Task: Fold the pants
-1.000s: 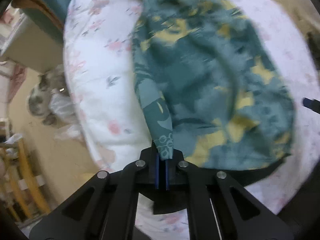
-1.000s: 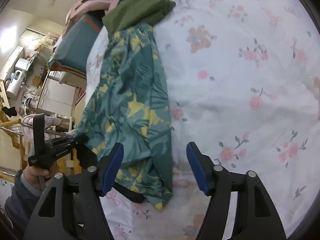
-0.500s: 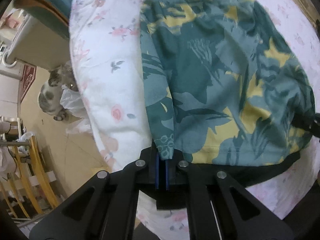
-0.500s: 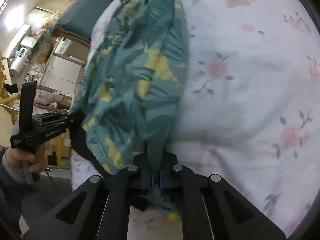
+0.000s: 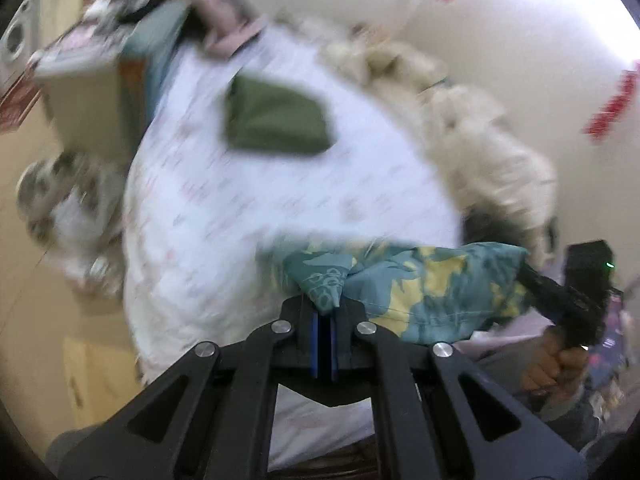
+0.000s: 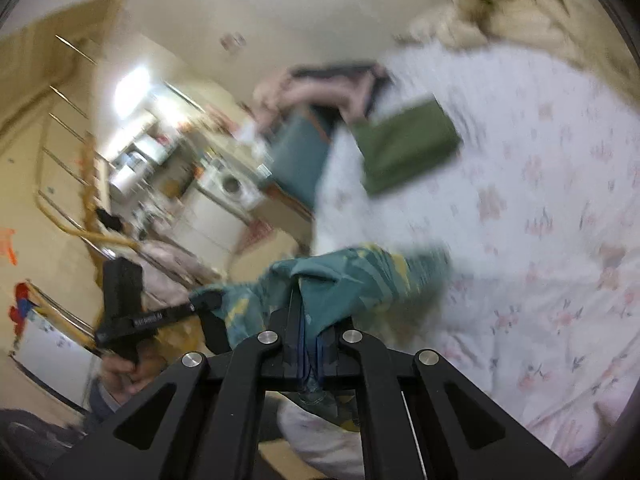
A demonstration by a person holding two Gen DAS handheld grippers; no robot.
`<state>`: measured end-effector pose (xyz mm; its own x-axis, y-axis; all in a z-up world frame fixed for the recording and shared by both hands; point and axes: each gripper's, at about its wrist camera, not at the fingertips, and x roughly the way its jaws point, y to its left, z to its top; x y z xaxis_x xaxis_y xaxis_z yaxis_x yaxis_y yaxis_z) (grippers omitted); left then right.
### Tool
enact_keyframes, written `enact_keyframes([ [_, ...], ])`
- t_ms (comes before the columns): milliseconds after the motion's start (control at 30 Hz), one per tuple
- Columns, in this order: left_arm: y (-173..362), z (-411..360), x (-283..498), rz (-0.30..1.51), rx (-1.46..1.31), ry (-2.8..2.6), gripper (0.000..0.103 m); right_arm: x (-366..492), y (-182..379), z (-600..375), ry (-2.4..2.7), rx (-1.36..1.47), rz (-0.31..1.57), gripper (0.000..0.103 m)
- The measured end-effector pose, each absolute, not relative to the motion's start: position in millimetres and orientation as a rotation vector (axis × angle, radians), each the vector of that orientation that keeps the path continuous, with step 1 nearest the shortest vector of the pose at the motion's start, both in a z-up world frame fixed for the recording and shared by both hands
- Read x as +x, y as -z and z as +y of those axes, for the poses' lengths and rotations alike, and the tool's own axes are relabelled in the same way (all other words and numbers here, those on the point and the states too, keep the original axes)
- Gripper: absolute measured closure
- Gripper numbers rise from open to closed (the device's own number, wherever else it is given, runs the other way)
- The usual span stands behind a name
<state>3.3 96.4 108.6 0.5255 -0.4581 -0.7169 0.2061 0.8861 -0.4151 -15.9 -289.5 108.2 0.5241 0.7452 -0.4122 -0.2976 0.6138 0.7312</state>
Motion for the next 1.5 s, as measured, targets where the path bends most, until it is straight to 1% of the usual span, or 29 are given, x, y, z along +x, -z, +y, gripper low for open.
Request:
enact_keyframes([
  [33, -131.8, 89.4, -0.6, 0.884, -0.270, 0.419, 0.101, -16.4, -123.3, -291.0, -0.674, 0.644, 0.760, 0.100],
  [100, -158.5, 82.8, -1.7, 0.831, -0.284, 0.442, 0.101, -18.0, -151.6, -301.3, -0.663, 0.665, 0.721, 0.100],
  [233, -186.3, 73.1, 16.1, 0.779, -0.275, 0.436, 0.101, -8.1, -178.5, -311.9, -0.635, 0.665, 0.700, 0.100],
  [400, -196.7, 58.3, 61.6, 0.729, -0.228, 0.382, 0.101, 40.3, -188.6, -318.7, -0.601, 0.643, 0.727, 0.100],
  [600, -189.0, 63.6, 81.4, 0.625, -0.214, 0.346, 0.101, 73.4, -195.8, -322.7, -0.579, 0.590, 0.678, 0.100],
  [667, -168.9, 66.0, 78.5, 0.665, -0.229, 0.349, 0.101, 74.5, -187.9, -321.0, -0.576, 0.583, 0.690, 0.100],
  [700, -150.0, 63.7, 75.5, 0.708, -0.210, 0.338, 0.101, 74.6, -177.8, -316.3, -0.558, 0.553, 0.725, 0.100],
  [800, -94.8, 59.5, 69.6, 0.825, -0.213, 0.316, 0.101, 71.5, -130.5, -311.2, -0.529, 0.520, 0.826, 0.100],
  [867, -41.3, 58.1, 64.7, 0.954, -0.241, 0.288, 0.101, 69.7, -87.5, -312.6, -0.511, 0.541, 0.918, 0.100],
  [967, 42.6, 47.5, 58.3, 1.166, -0.224, 0.243, 0.101, 62.3, -1.6, -314.1, -0.452, 0.565, 1.112, 0.099],
  [1033, 108.0, 38.5, 46.0, 1.363, -0.246, 0.238, 0.098, 51.8, 62.1, -317.3, -0.376, 0.580, 1.278, 0.098],
  [1067, 128.9, 36.0, 42.0, 1.439, -0.237, 0.218, 0.096, 45.5, 86.9, -320.3, -0.324, 0.573, 1.346, 0.094],
  [1133, 174.8, 36.6, 29.8, 1.655, -0.169, 0.119, 0.096, 26.9, 133.5, -327.1, -0.234, 0.554, 1.511, 0.093],
  [1167, 182.8, 39.9, 24.7, 1.706, -0.181, 0.110, 0.096, 17.7, 146.1, -329.9, -0.200, 0.534, 1.575, 0.092],
  [1200, 182.0, 44.0, 20.4, 1.712, -0.194, 0.109, 0.096, 6.9, 150.4, -333.5, -0.171, 0.493, 1.609, 0.090],
  [1267, 163.4, 46.8, 17.3, 1.660, -0.105, 0.081, 0.095, -2.1, 136.3, -337.7, -0.116, 0.364, 1.577, 0.069],
  [1300, 153.7, 47.5, 17.6, 1.626, -0.079, 0.076, 0.094, -5.1, 123.7, -341.5, -0.078, 0.306, 1.536, 0.066],
  [1367, 124.7, 48.0, 19.1, 1.495, -0.039, 0.038, 0.094, -11.3, 95.1, -350.2, -0.001, 0.269, 1.440, 0.059],
  [1400, 111.4, 44.0, 19.5, 1.427, -0.012, 0.044, 0.094, -13.2, 82.0, -353.4, -0.001, 0.292, 1.388, 0.058],
  [1467, 87.3, 29.2, 20.7, 1.278, 0.060, 0.043, 0.094, -13.2, 61.0, -353.6, -0.067, 0.361, 1.301, 0.053],
  [1500, 81.8, 19.9, 21.2, 1.227, 0.079, 0.055, 0.094, -11.7, 56.4, -351.3, -0.085, 0.367, 1.280, 0.053],
])
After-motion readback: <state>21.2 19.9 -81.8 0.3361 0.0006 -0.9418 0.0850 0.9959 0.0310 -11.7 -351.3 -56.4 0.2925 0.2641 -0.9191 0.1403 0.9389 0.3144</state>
